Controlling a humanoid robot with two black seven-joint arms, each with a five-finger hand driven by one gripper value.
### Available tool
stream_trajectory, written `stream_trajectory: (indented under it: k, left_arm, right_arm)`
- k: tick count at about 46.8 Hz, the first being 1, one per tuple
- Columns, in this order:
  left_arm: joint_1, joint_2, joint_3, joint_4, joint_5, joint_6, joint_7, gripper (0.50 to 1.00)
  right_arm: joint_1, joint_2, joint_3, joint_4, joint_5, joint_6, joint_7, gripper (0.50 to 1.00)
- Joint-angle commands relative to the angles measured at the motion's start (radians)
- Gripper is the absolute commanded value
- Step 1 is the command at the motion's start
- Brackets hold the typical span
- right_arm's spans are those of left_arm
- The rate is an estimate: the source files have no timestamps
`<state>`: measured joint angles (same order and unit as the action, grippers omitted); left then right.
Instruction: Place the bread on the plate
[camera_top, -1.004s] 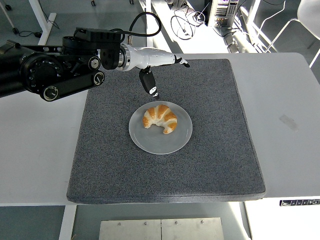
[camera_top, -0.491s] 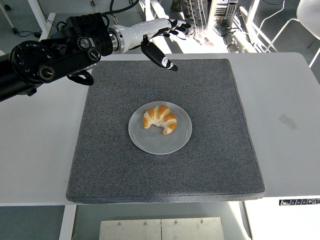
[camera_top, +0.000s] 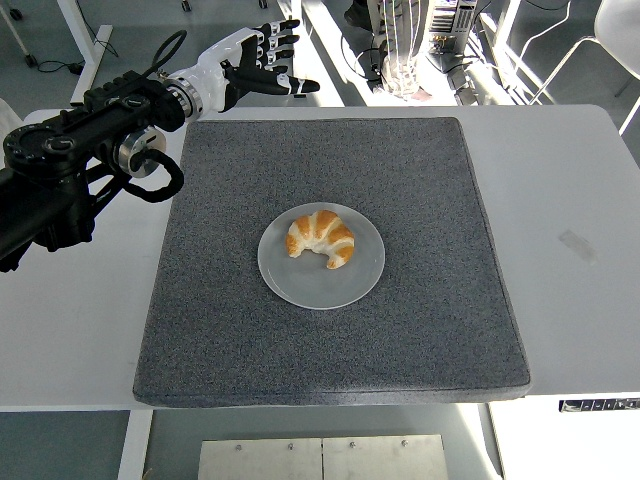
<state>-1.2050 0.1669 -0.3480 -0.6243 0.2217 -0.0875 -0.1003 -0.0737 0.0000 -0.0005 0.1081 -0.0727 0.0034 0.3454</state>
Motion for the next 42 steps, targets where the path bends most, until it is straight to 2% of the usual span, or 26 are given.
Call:
stream_trajectory:
  k: [1, 8, 17, 24, 32, 42]
  left_arm:
    - [0.030, -0.027, -0.078, 0.060, -0.059, 0.000, -0.001, 0.983]
    - [0.100, -0.050, -0.201, 0.078, -0.097, -0.006, -0.001, 0.983]
    - [0.159, -0.096, -0.370, 0.084, -0.174, -0.012, -0.044, 0.983]
    - [0.163, -0.125, -0.446, 0.132, -0.263, -0.075, -0.062, 0.983]
    - [0.165, -0.144, -0.465, 0.209, -0.318, -0.109, -0.055, 0.983]
    - [0.163, -0.144, -0.468, 0.238, -0.320, -0.132, -0.053, 0.983]
  right_arm:
    - [0.000, 0.000, -0.001, 0.001, 0.001, 0.001, 0.000, 1.000]
    - [0.000, 0.000, -0.003, 0.001, 0.001, 0.001, 0.000, 1.000]
    - [-0.001, 0.000, -0.004, 0.002, 0.001, 0.003, 0.000, 1.000]
    - [-0.005, 0.000, -0.001, 0.001, 0.001, 0.003, -0.002, 1.000]
    - [-0.009, 0.000, -0.004, -0.001, -0.001, 0.001, -0.002, 1.000]
    - [-0.009, 0.000, -0.004, 0.001, 0.001, 0.000, -0.002, 1.000]
